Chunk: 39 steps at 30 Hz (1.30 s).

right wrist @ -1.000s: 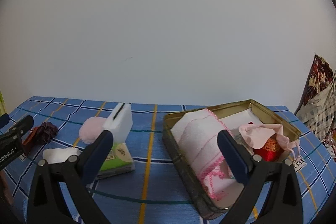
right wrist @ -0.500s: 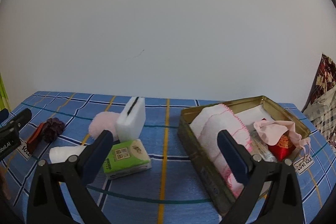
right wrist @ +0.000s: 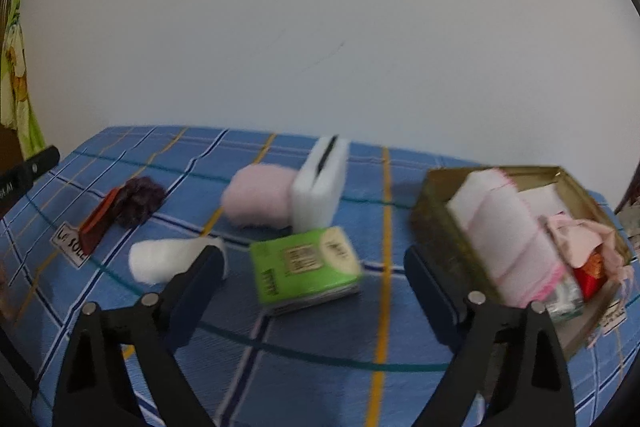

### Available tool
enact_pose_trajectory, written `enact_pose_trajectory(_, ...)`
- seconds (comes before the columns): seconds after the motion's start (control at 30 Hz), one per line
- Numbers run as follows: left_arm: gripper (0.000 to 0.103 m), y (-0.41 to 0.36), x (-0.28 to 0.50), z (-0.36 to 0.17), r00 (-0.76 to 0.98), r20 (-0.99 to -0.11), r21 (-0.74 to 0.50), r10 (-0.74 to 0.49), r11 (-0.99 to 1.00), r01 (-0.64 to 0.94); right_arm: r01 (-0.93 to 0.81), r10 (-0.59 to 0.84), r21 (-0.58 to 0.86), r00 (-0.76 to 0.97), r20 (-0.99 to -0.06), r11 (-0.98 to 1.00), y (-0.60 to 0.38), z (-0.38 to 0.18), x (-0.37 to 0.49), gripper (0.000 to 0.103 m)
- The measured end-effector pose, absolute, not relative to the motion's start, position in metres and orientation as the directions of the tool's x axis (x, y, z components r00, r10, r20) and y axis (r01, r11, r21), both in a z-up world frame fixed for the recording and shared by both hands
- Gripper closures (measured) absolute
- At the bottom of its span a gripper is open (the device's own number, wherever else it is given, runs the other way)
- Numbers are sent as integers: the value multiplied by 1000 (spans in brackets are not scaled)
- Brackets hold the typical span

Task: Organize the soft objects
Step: 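Grasp the green tissue pack with the right tool while the left tool grasps the red brush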

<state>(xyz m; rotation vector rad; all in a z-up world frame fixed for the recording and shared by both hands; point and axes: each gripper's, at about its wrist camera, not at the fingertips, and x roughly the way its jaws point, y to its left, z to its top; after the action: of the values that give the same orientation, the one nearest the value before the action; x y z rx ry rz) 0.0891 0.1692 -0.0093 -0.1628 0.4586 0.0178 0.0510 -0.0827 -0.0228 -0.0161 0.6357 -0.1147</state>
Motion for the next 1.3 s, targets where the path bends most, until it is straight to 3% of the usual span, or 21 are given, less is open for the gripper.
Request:
enact_pose_trajectory(0.3, 13, 196, 107, -19, 877, -479, -175, 23, 977, -122, 99, -82, -16, 708, -701, 995, -87, -41, 86, 11)
enact_pose_trajectory(0.53, 13, 171, 112, -25, 855, -518, -99, -25, 995, -31, 97, -67, -6, 640, -765, 995, -90, -55, 106, 11)
enact_pose_trajectory(0.63, 13, 158, 113, -29, 831, -551, -90, -83, 995, 40, 83, -37, 19, 618, -785, 996, -92, -60, 111, 20)
enact_pose_trajectory(0.7, 13, 152, 117, -34, 803, -581, -99, -132, 991, 92, 74, -42, 4, 619, -784, 997, -89, -60, 111, 31)
enact_pose_trajectory(1.3, 13, 130, 126, -47, 741, -669, 3, -58, 997, 81, 47, -38, -7, 706, -707, 999, -86, -37, 75, 32)
